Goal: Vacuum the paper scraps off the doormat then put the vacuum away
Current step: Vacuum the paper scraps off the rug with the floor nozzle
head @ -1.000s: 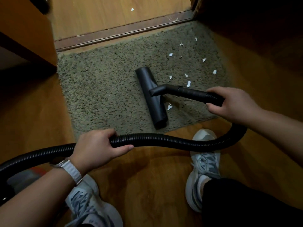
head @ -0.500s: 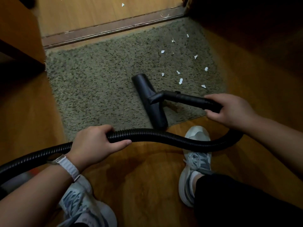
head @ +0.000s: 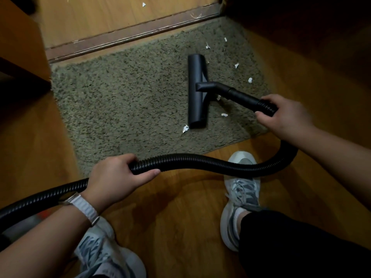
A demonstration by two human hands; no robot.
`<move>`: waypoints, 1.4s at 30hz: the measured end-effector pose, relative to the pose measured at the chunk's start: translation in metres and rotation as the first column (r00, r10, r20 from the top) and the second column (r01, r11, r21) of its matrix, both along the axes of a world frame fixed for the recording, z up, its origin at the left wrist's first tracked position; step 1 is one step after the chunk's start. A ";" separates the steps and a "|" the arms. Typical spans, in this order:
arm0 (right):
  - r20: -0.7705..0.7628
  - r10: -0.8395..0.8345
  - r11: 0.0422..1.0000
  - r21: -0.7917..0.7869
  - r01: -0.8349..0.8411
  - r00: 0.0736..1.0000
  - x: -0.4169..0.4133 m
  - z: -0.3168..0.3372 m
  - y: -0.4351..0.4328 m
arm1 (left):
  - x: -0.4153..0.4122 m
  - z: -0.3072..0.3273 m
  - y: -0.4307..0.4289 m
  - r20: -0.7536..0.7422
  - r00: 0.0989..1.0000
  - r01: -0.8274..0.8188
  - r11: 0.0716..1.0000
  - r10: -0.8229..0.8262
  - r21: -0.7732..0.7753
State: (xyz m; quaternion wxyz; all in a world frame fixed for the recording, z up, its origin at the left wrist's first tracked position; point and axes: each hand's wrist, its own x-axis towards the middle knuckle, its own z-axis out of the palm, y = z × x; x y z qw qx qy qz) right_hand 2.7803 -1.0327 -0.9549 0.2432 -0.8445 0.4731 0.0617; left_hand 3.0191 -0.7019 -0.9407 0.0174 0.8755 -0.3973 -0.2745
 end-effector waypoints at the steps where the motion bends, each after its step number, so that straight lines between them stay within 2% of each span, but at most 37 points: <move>1: 0.003 0.009 1.000 0.009 -0.009 1.000 0.002 -0.001 0.000 | 0.000 0.001 0.000 0.001 1.000 0.001 1.000 -0.001 0.003; 7: 0.006 0.215 0.975 0.059 -0.215 0.977 0.018 0.004 0.008 | 0.001 0.000 0.000 0.001 1.000 0.019 1.000 -0.019 -0.016; 12: 0.039 0.186 0.979 0.073 -0.188 0.982 0.004 0.008 0.005 | 0.003 -0.003 0.004 0.018 0.999 0.034 0.999 -0.033 -0.037; 16: -0.054 0.184 0.982 0.040 -0.182 0.981 -0.022 0.015 -0.003 | -0.001 -0.008 0.007 0.041 0.995 0.095 0.994 -0.092 -0.056; 19: -0.110 0.257 0.966 0.066 -0.251 0.960 -0.032 0.014 0.003 | -0.001 -0.009 0.007 0.038 0.993 0.114 0.992 -0.112 -0.046; 26: -0.036 0.446 0.894 -0.026 -0.447 0.894 0.006 0.012 0.024 | 0.000 -0.008 0.008 0.011 0.995 0.100 0.993 -0.100 -0.064; 29: 0.000 0.401 0.916 -0.014 -0.401 0.916 0.012 0.011 0.019 | 0.001 -0.007 0.008 0.019 0.995 0.104 0.992 -0.103 -0.071; 33: -0.004 0.156 0.987 0.028 -0.156 0.988 -0.003 0.013 0.002 | 0.001 -0.005 0.006 0.019 0.995 0.104 0.993 -0.103 -0.059; 35: -0.010 0.098 0.994 0.043 -0.097 0.995 -0.013 0.014 -0.002 | 0.001 -0.005 0.006 0.027 0.994 0.110 0.993 -0.109 -0.048; 37: -0.030 0.107 0.993 0.062 -0.105 0.994 -0.018 0.015 -0.002 | 0.001 -0.005 0.006 0.030 0.993 0.112 0.993 -0.111 -0.047; 42: -0.041 0.262 0.963 0.072 -0.258 0.964 -0.003 0.015 0.013 | 0.001 -0.005 0.006 0.026 0.993 0.115 0.992 -0.114 -0.047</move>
